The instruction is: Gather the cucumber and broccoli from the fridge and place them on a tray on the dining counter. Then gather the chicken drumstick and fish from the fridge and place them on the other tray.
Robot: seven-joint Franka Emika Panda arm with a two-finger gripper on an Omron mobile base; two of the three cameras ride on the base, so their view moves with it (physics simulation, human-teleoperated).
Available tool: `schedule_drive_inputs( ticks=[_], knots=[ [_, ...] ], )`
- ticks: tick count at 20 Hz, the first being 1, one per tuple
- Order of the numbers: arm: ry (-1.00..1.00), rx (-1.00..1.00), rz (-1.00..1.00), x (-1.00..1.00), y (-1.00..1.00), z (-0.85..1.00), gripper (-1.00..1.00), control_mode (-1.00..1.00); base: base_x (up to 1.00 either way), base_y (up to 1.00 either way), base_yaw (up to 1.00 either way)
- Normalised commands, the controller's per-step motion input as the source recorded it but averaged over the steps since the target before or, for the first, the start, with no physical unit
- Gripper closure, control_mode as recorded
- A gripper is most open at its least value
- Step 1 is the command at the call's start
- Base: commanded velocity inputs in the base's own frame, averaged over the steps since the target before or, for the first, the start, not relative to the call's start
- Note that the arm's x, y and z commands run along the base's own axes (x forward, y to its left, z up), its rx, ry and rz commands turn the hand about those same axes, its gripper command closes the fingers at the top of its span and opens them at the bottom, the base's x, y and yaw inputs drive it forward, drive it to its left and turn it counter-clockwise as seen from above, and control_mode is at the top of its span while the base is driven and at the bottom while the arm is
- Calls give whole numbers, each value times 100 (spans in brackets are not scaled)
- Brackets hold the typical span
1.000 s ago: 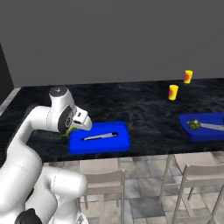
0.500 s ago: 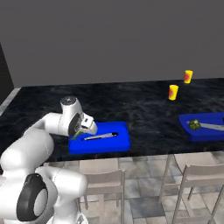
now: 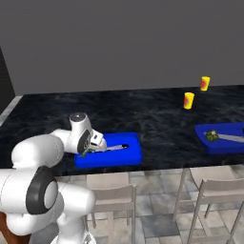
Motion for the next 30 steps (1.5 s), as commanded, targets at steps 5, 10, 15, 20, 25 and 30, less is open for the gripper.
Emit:
schedule_drive_inputs(
  ticks=[5, 10, 15, 20, 25, 30],
  knots=[
    [0, 0, 0, 8, 0, -33, 100, -100, 0, 0, 0],
    [0, 0, 3, 28, 0, -13, 100, -100, 0, 0, 0],
    [0, 0, 4, 31, 0, -2, 100, -100, 0, 0, 0],
    [0, 0, 3, 27, 0, -21, 100, -100, 0, 0, 0],
    [0, 0, 1, 23, 1, -42, 100, -100, 0, 0, 0],
    [1, 0, 0, 15, 5, -32, -100, -100, 0, 0, 0]
  ],
)
